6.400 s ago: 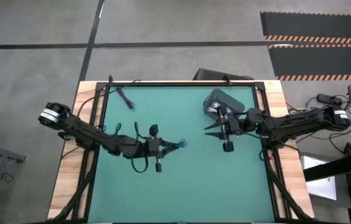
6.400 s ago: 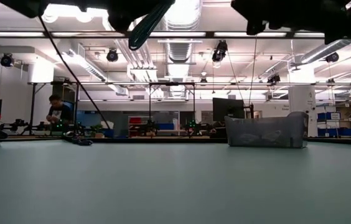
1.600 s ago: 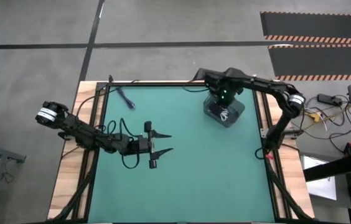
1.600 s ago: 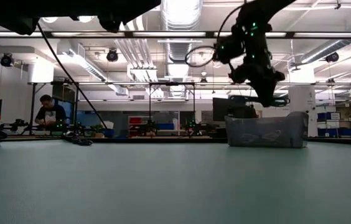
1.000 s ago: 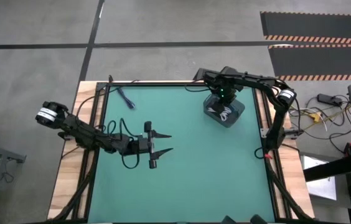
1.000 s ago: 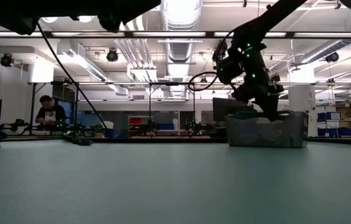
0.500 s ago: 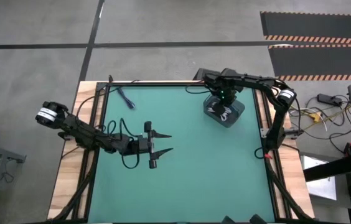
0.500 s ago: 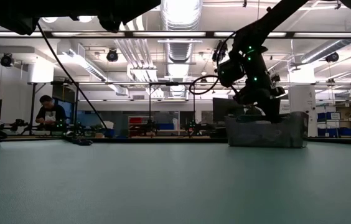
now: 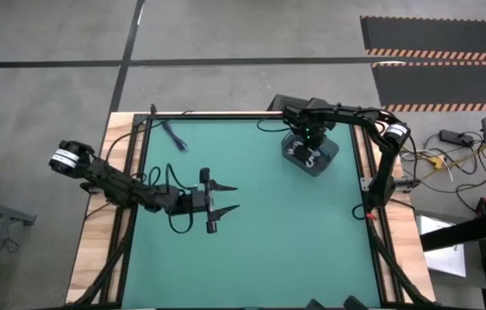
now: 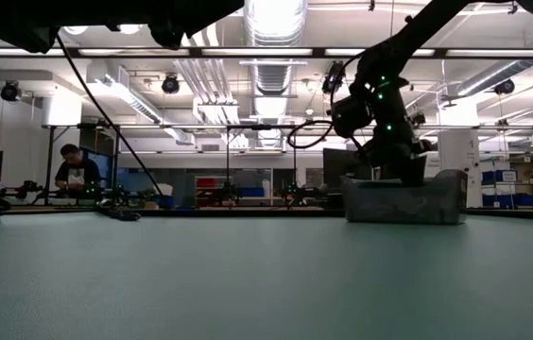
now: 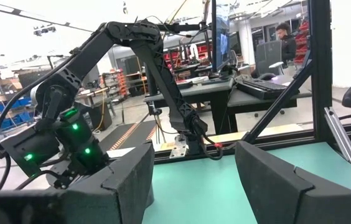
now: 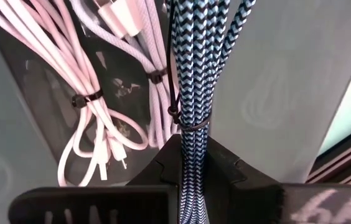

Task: Pick and place USB-C Cables
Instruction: Put the blue charger cable into the black container

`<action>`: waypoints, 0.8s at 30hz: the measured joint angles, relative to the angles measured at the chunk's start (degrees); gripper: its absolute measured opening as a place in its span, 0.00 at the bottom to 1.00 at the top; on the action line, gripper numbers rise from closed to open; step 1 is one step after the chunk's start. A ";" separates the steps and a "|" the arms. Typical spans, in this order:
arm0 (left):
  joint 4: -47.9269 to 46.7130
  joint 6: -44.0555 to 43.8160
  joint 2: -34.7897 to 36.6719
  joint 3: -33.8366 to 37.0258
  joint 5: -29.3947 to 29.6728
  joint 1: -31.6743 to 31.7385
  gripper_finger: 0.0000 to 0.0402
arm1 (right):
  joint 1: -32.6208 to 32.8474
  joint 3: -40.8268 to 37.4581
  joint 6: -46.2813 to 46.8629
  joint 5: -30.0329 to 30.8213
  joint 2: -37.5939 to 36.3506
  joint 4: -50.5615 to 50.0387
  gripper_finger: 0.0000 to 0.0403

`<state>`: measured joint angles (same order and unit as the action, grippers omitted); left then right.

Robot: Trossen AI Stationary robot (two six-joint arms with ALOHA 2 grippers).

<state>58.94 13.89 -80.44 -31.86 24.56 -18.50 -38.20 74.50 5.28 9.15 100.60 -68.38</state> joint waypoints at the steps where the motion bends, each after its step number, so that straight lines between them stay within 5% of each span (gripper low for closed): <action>1: 0.01 0.00 0.00 0.00 0.00 0.00 0.52 | 0.00 0.00 -0.01 0.02 0.00 0.31 0.06; 18: -0.01 0.00 0.00 0.02 0.00 0.00 0.52 | 0.00 -0.06 -0.42 -0.02 0.00 1.59 0.06; 24: -0.03 0.00 0.00 0.02 0.00 0.00 0.52 | 0.02 -0.07 -0.83 -0.02 0.00 1.82 0.14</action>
<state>58.92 13.89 -80.44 -31.83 24.56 -18.50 -38.17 74.43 4.45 9.13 100.60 -66.57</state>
